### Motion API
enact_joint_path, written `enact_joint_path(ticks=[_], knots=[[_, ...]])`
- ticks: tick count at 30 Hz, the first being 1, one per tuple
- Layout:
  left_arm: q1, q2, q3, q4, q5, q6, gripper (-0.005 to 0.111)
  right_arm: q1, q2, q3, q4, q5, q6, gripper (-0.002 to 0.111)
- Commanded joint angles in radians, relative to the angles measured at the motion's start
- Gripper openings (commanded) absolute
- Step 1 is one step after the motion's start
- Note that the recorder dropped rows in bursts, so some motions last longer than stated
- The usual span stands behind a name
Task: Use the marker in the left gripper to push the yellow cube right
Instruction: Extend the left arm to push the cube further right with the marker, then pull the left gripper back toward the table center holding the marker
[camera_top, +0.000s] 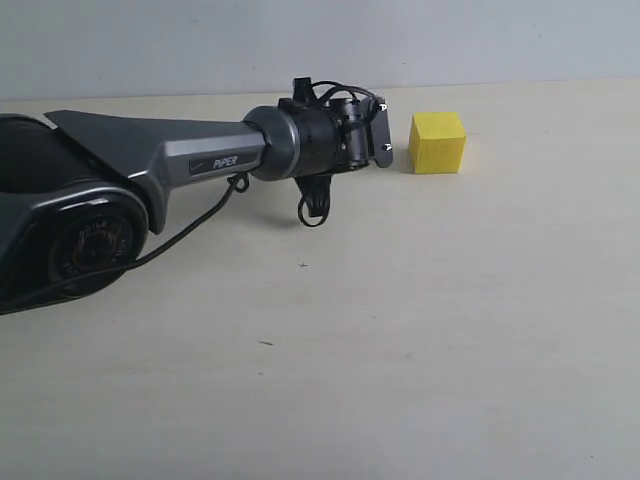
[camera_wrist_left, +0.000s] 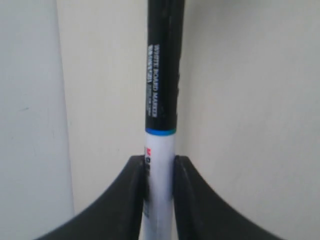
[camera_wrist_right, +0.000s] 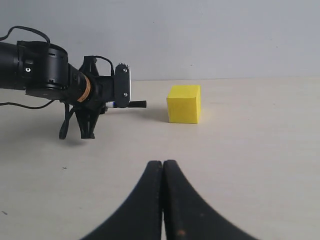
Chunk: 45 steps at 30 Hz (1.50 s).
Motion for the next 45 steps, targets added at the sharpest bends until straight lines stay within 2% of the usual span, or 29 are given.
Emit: enact_joint_path(ticks=[1,13,21,24,28,33,39,45], knots=[[0.021,-0.004,-0.008,0.001,0.025,-0.015,0.000,0.001,-0.005,0.004,-0.001,-0.007,-0.003,0.000],[0.039,-0.004,-0.008,0.001,-0.011,0.011,0.000,0.001,-0.005,0.004,-0.001,-0.007,-0.003,0.000],[-0.022,-0.004,-0.008,-0.036,-0.157,-0.017,0.000,0.001,-0.005,0.004,-0.001,-0.007,-0.003,0.000],[-0.026,-0.004,-0.008,-0.031,-0.177,-0.093,0.000,0.001,-0.005,0.004,-0.001,-0.007,-0.003,0.000],[-0.026,-0.004,-0.008,-0.031,-0.182,-0.100,0.000,0.001,-0.005,0.004,-0.001,-0.007,-0.003,0.000],[-0.022,-0.012,-0.008,-0.023,-0.108,-0.100,0.000,0.001,-0.005,0.004,-0.001,-0.007,-0.003,0.000],[0.016,-0.036,-0.008,-0.027,0.015,-0.092,0.000,0.001,-0.005,0.004,-0.001,-0.007,-0.003,0.000],[0.069,-0.068,-0.008,-0.134,0.189,-0.135,0.000,0.001,-0.005,0.004,-0.001,-0.007,-0.003,0.000]])
